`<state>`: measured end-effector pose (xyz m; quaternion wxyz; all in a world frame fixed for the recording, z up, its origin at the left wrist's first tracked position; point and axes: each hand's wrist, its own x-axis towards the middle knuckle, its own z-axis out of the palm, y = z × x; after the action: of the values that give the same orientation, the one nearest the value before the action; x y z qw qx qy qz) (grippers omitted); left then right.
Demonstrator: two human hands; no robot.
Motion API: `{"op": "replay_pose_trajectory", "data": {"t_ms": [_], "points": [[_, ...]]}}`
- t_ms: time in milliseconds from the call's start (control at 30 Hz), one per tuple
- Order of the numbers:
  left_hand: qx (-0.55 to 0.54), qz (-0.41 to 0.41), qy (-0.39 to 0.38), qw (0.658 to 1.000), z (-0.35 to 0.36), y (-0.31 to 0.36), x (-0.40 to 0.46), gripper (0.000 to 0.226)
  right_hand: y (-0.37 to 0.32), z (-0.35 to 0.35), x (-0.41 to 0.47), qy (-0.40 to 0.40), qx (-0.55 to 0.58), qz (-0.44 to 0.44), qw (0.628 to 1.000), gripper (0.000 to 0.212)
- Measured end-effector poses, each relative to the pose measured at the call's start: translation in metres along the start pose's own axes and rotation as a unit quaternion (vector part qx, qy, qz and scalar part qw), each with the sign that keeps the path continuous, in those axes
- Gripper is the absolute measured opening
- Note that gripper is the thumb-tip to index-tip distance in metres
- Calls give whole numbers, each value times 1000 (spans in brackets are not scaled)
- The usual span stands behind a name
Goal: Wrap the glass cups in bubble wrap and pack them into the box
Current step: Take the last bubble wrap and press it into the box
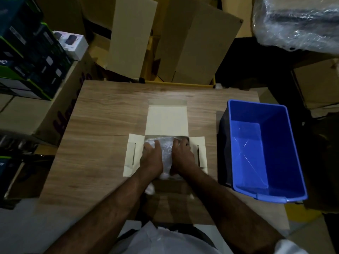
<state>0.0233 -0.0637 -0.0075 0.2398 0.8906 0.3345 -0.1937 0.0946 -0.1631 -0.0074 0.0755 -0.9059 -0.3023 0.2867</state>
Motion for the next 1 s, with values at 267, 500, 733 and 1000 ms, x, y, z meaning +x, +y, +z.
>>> {"op": "replay_pose_trajectory", "data": {"t_ms": [267, 500, 733, 1000], "points": [[39, 83, -50, 995, -15, -22, -6, 96, 21, -26, -16, -45, -112, -81, 989, 119], [128, 163, 15, 978, -32, -18, 4, 84, 22, -28, -26, 20, -169, -119, 978, 92], [195, 139, -22, 971, -27, -7, -1, 88, 13, -27, -19, 6, -164, -103, 981, 96], [177, 110, 2, 978, -1, -12, 6, 88, 12, -10, -5, -1, -150, -95, 984, 96]]}}
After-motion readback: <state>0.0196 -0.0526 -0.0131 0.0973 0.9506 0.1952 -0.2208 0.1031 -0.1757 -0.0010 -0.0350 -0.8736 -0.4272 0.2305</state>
